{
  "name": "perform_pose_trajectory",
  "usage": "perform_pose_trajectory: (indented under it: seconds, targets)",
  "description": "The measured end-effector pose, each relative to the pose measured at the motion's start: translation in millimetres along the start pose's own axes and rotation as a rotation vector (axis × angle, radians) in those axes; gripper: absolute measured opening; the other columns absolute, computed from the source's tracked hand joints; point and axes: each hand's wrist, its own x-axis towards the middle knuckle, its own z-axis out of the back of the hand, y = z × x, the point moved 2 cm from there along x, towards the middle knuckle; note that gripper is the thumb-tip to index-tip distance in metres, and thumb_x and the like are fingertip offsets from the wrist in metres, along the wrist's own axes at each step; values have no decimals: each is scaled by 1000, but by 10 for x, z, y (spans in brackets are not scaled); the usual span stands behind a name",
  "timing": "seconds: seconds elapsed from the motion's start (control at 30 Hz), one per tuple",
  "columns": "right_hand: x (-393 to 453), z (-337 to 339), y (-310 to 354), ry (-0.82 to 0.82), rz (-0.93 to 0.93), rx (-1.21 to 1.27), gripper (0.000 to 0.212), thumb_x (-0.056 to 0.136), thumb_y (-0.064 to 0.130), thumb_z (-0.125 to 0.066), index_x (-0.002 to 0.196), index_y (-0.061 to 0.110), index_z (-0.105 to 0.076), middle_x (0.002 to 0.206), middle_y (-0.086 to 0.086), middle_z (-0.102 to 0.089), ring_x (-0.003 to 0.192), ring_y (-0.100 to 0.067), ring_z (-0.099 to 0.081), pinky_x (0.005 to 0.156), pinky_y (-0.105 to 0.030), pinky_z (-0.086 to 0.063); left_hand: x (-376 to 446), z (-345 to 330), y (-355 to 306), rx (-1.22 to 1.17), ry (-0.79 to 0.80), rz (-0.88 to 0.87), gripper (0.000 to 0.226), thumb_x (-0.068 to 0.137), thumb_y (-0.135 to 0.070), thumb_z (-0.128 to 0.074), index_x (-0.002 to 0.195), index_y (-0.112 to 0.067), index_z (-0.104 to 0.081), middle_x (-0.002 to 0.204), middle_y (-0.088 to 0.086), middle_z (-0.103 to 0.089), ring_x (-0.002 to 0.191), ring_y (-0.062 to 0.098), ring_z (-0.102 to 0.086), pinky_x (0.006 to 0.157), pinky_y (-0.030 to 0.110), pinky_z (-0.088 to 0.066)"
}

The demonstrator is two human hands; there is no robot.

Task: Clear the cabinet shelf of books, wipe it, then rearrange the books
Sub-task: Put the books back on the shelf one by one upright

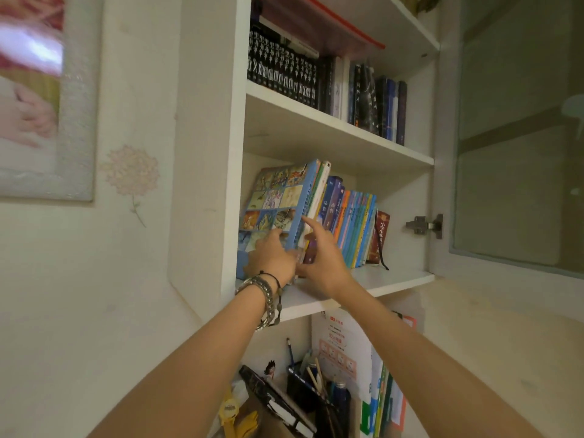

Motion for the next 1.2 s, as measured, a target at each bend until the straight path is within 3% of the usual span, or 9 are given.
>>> perform_pose_trajectory:
  seconds: [0.17,0.37,0.5,0.67,0.77,0.9,1.03,1.2]
  targets:
    - [73,-143,-72,-55,6,9,90,75,4,-77,147,28,-28,118,-3,-30,105,-14,-46,90,-24,-46,86,-29,21,-87,-58,29,35,91,-22,-56,125,-27,-50,124,2,-60,111,29,-58,97,50,-45]
    - [106,-244,-162,-112,32,-3,79,82,16,-73,146,30,-28,121,-2,-28,105,-9,-42,89,-24,-43,114,-47,27,-87,-73,64,34,94,-21,-54,126,-29,-48,117,0,-62,101,25,-62,91,45,-50]
    - [59,-220,-147,-124,35,25,77,80,16,-75,144,25,-34,121,2,-30,112,-10,-43,97,-26,-45,73,-26,13,-85,-73,46,34,94,-20,-54,126,-30,-47,116,1,-63,99,25,-62,89,46,-51]
    - [-147,-49,-149,-97,27,-260,56,84,27,-72,134,19,-47,121,-2,-47,114,-17,-47,92,-34,-46,-44,41,-40,-1,-76,8,33,97,-21,-50,129,-27,-47,113,0,-63,92,22,-62,83,40,-52]
    - [-330,209,-192,-98,-28,-338,46,88,23,-67,130,17,-50,124,-3,-52,117,-18,-48,94,-33,-44,-137,79,-91,153,-87,-60,29,97,-22,-48,126,-22,-48,110,2,-63,86,22,-61,73,36,-50]
    - [-558,601,-230,-67,-120,-495,38,90,23,-63,127,16,-56,126,-5,-53,119,-21,-49,95,-38,-45,-278,122,-202,243,-70,-170,29,95,-30,-51,122,-20,-53,114,2,-62,98,25,-60,87,44,-50]
    - [-837,866,-249,-88,-180,-551,35,90,26,-62,123,15,-59,121,-5,-55,108,-23,-54,81,-33,-46,-607,158,-394,396,-106,-398,30,95,-33,-49,120,-20,-58,114,5,-61,102,24,-58,81,34,-42]
    - [-1417,1009,-314,-131,-222,-625,31,90,28,-60,120,20,-61,117,-5,-58,108,-25,-54,81,-37,-48,-1247,-16,-435,298,-106,-672,26,96,-33,-45,113,-21,-61,104,-3,-63,97,17,-54,87,32,-35]
